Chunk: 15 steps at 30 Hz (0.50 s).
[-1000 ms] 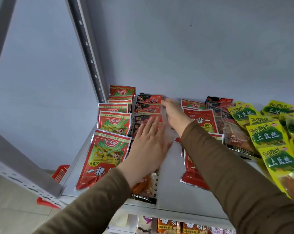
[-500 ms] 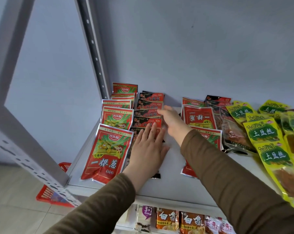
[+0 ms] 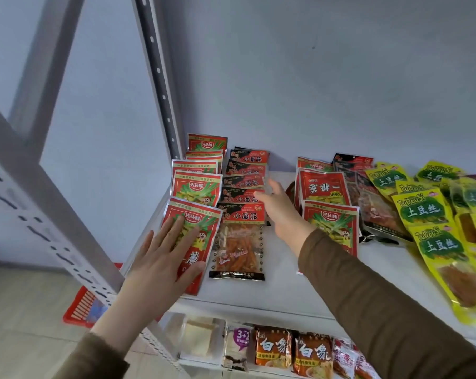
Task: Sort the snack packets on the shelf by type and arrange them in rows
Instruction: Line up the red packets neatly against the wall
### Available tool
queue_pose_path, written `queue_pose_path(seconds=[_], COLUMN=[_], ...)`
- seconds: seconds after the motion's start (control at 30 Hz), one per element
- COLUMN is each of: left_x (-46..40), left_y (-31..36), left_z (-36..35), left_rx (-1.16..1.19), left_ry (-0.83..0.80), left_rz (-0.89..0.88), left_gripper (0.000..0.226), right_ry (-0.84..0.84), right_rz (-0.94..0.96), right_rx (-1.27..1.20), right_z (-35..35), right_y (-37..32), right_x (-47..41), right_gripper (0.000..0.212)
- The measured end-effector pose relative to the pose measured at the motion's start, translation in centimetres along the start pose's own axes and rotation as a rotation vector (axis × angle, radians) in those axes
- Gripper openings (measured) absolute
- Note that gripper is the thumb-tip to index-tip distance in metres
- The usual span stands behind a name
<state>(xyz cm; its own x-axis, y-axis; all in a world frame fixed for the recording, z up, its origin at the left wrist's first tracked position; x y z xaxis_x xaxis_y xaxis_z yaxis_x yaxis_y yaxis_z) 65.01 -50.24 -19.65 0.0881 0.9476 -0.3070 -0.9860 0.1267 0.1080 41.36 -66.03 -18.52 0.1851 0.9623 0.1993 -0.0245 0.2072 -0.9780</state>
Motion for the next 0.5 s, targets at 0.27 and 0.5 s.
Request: queue_pose_path(seconds=[0.27, 0.5], left_x=[-1.8, -2.0], left_y=[0.6, 1.8], left_z=[-2.1, -1.7], left_rx=[0.005, 0.056], left_ry=[0.06, 0.186], left_rz=[0.147, 0.179], left_gripper=[0.076, 0.072], right_ry=[0.042, 0.129], right_rz=[0.042, 0.288], right_rx=[0.073, 0.22], right_z=[-0.2, 1.7], right_y=[-0.3, -0.9], right_x=[1.3, 3.2], right_gripper=[0.062, 0.047])
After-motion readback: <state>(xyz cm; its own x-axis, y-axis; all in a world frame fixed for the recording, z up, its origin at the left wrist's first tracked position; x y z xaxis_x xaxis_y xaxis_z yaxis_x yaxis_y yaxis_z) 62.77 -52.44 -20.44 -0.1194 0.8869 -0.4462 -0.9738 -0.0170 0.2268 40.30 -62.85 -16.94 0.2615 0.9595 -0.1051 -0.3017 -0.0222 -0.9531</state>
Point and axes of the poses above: each hand's wrist, its own x-axis away from the middle knuckle, its own z-axis out of the back of the hand, y = z × x, the point moved 2 cm from there along -x, towards the middle knuckle, and after that the axes turned 15 degrees about y, right-handed, at the moved point
